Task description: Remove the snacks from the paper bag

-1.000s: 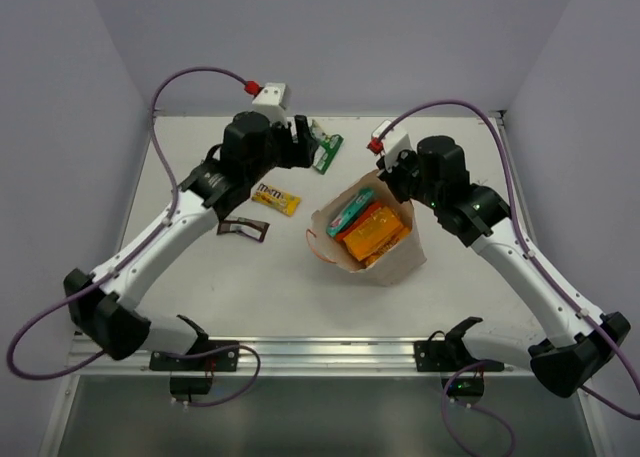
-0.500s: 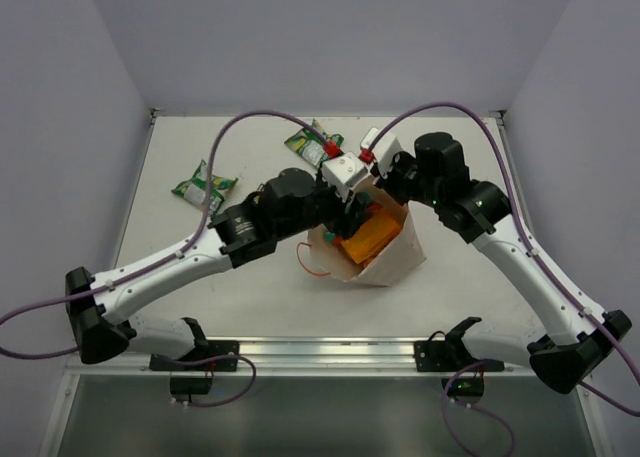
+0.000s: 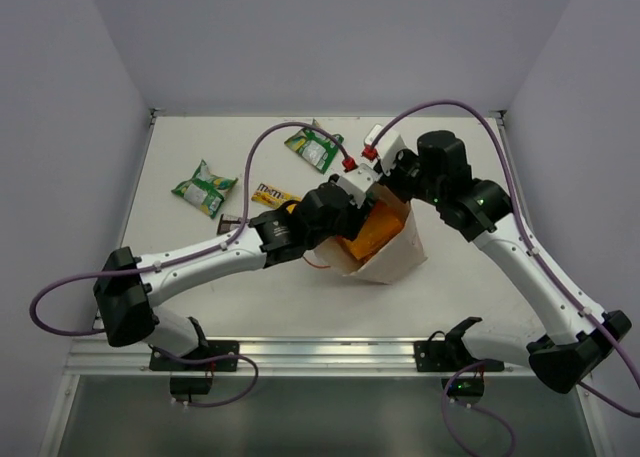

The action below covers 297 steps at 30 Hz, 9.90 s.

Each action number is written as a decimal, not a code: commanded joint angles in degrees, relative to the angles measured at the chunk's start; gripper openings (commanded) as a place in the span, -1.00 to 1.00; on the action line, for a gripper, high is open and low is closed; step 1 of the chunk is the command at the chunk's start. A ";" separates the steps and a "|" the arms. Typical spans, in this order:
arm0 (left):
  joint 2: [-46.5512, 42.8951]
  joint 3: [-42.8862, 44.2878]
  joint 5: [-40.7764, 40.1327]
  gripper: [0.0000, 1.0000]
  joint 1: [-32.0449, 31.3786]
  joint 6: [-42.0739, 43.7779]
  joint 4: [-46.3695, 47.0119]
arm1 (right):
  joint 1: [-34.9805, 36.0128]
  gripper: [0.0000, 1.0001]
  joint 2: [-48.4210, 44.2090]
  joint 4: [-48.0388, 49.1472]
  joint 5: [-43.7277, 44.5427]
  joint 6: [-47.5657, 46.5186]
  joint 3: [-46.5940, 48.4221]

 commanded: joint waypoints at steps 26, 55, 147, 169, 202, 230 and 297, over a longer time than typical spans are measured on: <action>3.27 -4.39 -17.31 0.27 1.54 1.01 12.67 | 0.98 -1.00 -4.64 14.41 -3.30 1.60 -1.03; -11.48 12.92 -3.96 -1.00 4.26 -2.41 -4.45 | -1.04 -1.00 -3.06 18.45 3.29 0.98 -7.09; -23.54 -22.40 5.01 0.29 1.37 -9.97 18.56 | 8.80 -1.00 -0.60 26.89 11.46 -22.66 -1.12; -22.31 -23.82 -4.30 0.06 -3.21 -7.08 21.57 | 10.38 -1.00 1.34 25.31 13.66 -16.16 -0.94; -2.19 -15.81 -10.02 0.14 2.16 -8.92 19.53 | 9.68 -1.00 -4.11 24.69 6.80 -4.55 -6.48; 4.32 -13.53 -12.30 -0.52 5.67 -10.06 23.75 | 9.77 -1.00 -5.26 25.13 3.82 -3.76 -9.03; -12.99 2.49 17.49 0.56 4.71 0.40 1.41 | -3.24 -1.00 -2.36 25.22 -1.72 -9.03 -2.44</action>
